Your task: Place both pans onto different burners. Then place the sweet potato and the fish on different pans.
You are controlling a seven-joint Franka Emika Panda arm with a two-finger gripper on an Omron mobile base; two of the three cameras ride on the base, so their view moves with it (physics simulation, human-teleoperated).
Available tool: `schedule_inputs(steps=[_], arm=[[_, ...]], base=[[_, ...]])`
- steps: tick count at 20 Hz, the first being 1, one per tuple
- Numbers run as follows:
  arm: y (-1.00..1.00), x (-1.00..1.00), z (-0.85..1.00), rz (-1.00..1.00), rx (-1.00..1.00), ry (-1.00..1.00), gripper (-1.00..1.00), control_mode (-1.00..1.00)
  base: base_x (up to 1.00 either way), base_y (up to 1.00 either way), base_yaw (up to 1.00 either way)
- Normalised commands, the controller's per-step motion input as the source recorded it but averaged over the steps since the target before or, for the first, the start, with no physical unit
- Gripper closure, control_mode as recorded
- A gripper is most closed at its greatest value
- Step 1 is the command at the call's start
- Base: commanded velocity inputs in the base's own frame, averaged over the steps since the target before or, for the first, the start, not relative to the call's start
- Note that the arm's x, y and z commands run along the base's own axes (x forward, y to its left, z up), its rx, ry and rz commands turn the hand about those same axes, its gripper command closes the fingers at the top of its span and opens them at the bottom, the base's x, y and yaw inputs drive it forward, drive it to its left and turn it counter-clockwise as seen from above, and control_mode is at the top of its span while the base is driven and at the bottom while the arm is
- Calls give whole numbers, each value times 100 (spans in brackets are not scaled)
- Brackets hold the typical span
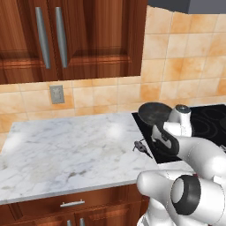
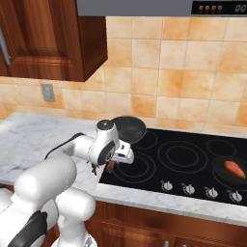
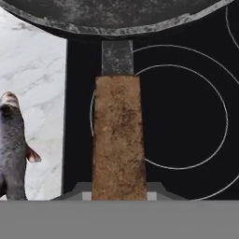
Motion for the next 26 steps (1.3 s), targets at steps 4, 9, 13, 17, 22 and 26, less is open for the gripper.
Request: schedule_inputs(steps=[4,9,13,17,22,26], arm=[[-46,0,0,0,0,6,100,-100],[-51,0,-5,0,0,5,100,-100],[-58,6,-7,10,0,2,100,-100],[-58,0,-16,19,0,2,100,-100],[-52,0,-20,20,0,2,100,-100],[-42,0,-23,15,0,2,100,-100]], base=[[0,0,0],[0,0,0],[0,0,0],[0,0,0],[0,0,0],[0,0,0]])
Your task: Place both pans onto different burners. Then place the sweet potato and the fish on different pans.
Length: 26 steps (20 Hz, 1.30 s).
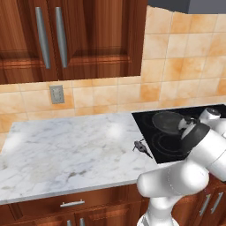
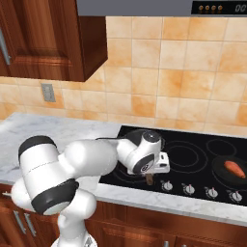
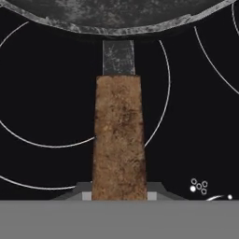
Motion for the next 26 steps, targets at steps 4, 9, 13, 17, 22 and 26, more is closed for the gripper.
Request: schedule_inputs(steps=[4,9,13,17,22,26], arm=[[-31,0,-16,9,0,2,100,-100],[-14,-3,-10,9,0,8,100,-100],[-3,-17,-4,10,0,12,100,-100],[0,-6,-26,8,-3,9,100,-100],[-1,-9,-26,4,-2,1,100,-100],[0,-59,-4,9,0,0,100,-100]], base=[[0,0,0],[0,0,0],[0,0,0],[0,0,0],[0,0,0],[0,0,0]])
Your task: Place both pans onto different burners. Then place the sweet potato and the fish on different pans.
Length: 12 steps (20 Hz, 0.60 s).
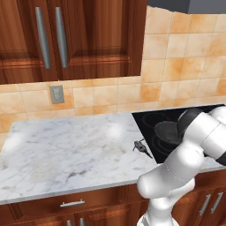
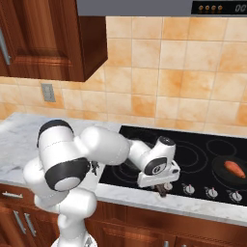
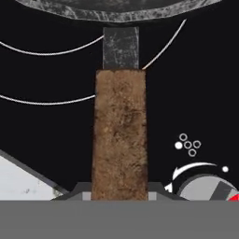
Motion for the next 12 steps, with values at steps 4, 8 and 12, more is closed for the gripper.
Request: schedule_inputs(steps=[4,8,12], arm=[[0,-79,-2,11,0,0,100,-100],[8,-41,-9,10,-2,-2,100,-100],[11,10,-8,1,0,-3,100,-100]], base=[[0,0,0],[0,0,0],[0,0,0]])
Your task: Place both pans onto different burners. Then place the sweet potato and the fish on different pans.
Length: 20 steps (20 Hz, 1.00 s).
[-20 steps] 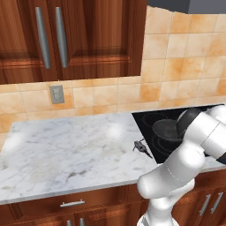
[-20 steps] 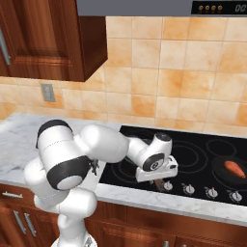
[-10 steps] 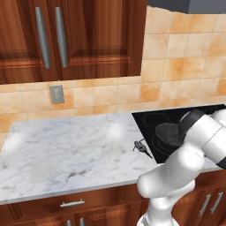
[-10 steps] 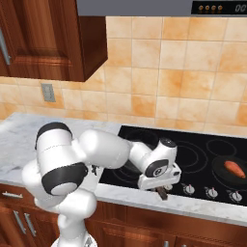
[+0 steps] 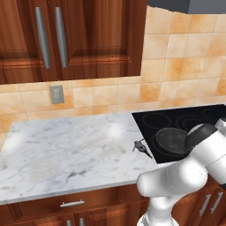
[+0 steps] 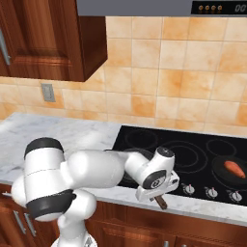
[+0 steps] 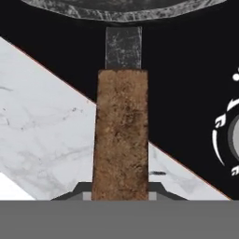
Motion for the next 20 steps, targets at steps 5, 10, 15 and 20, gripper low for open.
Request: schedule_inputs(steps=[5,10,15,20], arm=[[0,25,-5,0,0,-2,100,-100],[1,28,-6,0,0,-2,100,-100],[8,37,-1,4,0,-3,100,-100],[5,37,0,5,0,-4,100,-100]], base=[[0,0,0],[0,0,0],[0,0,0],[0,0,0]])
